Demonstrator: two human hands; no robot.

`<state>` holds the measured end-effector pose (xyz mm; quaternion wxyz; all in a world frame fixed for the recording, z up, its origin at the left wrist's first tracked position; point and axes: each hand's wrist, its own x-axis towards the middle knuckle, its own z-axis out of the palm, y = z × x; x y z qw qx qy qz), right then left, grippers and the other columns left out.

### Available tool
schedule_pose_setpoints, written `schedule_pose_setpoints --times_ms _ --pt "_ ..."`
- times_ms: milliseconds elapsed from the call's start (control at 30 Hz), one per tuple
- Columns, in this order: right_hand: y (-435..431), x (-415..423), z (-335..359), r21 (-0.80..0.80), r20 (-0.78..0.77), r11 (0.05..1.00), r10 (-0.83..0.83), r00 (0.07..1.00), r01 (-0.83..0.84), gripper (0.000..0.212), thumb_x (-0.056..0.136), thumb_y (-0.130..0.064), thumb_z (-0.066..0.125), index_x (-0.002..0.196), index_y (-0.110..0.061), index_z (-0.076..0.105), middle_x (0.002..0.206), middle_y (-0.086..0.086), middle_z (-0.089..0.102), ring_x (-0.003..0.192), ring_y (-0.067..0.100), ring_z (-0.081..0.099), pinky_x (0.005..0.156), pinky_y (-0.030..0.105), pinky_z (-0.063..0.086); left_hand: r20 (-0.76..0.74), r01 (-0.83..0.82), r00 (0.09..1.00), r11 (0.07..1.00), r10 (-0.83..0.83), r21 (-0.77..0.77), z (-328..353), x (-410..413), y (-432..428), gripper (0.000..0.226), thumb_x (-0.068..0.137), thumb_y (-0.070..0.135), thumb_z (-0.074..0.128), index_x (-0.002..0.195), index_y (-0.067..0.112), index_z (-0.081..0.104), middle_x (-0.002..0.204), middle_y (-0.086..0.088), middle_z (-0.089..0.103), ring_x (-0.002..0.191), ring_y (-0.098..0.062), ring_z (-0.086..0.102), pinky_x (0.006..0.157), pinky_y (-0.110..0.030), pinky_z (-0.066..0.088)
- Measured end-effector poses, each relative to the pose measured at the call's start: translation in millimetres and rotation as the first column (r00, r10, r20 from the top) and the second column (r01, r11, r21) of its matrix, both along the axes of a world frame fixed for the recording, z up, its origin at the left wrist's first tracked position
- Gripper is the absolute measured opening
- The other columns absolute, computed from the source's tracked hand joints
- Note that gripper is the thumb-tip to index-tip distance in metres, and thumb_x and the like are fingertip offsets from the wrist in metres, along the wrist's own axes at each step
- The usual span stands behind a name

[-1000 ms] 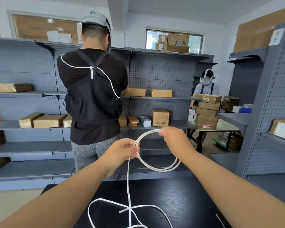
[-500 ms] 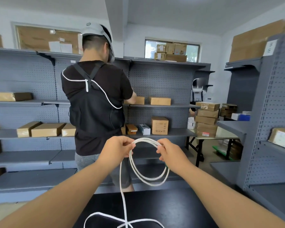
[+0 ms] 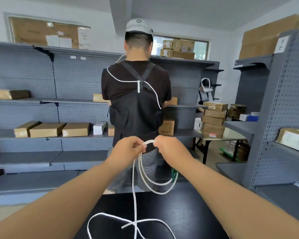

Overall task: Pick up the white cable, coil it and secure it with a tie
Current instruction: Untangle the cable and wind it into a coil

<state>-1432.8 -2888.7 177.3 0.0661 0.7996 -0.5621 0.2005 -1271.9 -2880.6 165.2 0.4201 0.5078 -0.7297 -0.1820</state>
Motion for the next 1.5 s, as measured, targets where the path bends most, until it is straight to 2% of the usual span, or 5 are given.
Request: schedule_pose_setpoints --times_ms 200,500,900,1200,1500 --pt "3 -12 -1 -0.079 0.341 0.997 0.01 0.94 0.018 0.019 0.094 -0.014 0.04 0.098 -0.008 0.057 0.086 0.011 0.061 0.076 0.026 0.058 0.071 0.037 0.047 -0.274 0.158 0.954 0.982 -0.125 0.102 -17 -2 9 0.012 0.088 0.018 0.061 0.077 0.014 0.065 0.083 -0.007 0.073 0.084 -0.023 0.066 0.086 -0.038 0.05" --pt "5 -23 -12 0.001 0.752 1.0 -0.005 0.659 0.006 0.023 0.094 -0.017 0.039 0.085 -0.012 0.06 0.072 0.003 0.057 0.063 0.015 0.054 0.048 0.011 0.042 -0.26 0.095 0.961 0.995 -0.093 -0.008 -17 -3 10 0.006 0.088 0.016 0.06 0.083 0.017 0.062 0.066 0.002 0.065 0.051 0.004 0.055 0.055 -0.008 0.041" --pt "14 -21 -8 0.048 0.382 0.99 0.105 0.918 -0.134 0.032 0.097 -0.026 0.041 0.125 -0.018 0.051 0.113 0.003 0.059 0.101 0.019 0.058 0.091 0.036 0.046 0.135 0.104 0.986 0.995 -0.101 -0.01 15 9 -6 0.028 0.084 0.012 0.065 0.064 0.031 0.062 0.057 0.012 0.064 0.048 0.005 0.059 0.052 -0.004 0.044" --pt "6 -19 -7 -0.067 0.061 0.997 0.048 0.997 -0.044 0.014 0.093 -0.012 0.048 0.101 -0.008 0.059 0.093 0.011 0.06 0.08 0.024 0.062 0.063 0.026 0.043 -0.084 0.222 0.974 0.963 -0.211 0.153 -8 14 7 0.015 0.088 0.027 0.061 0.076 0.018 0.063 0.071 0.003 0.071 0.064 -0.003 0.061 0.061 -0.01 0.045" --pt "11 -38 0 -0.061 0.505 0.992 0.127 0.853 -0.112 0.023 0.095 -0.011 0.043 0.108 -0.003 0.06 0.087 0.001 0.054 0.064 0.008 0.049 0.05 0.005 0.042 -0.304 0.41 0.899 0.848 -0.314 0.336 -33 27 8 0.017 0.087 0.018 0.063 0.073 0.023 0.07 0.076 0.005 0.072 0.077 -0.008 0.066 0.081 -0.027 0.051"
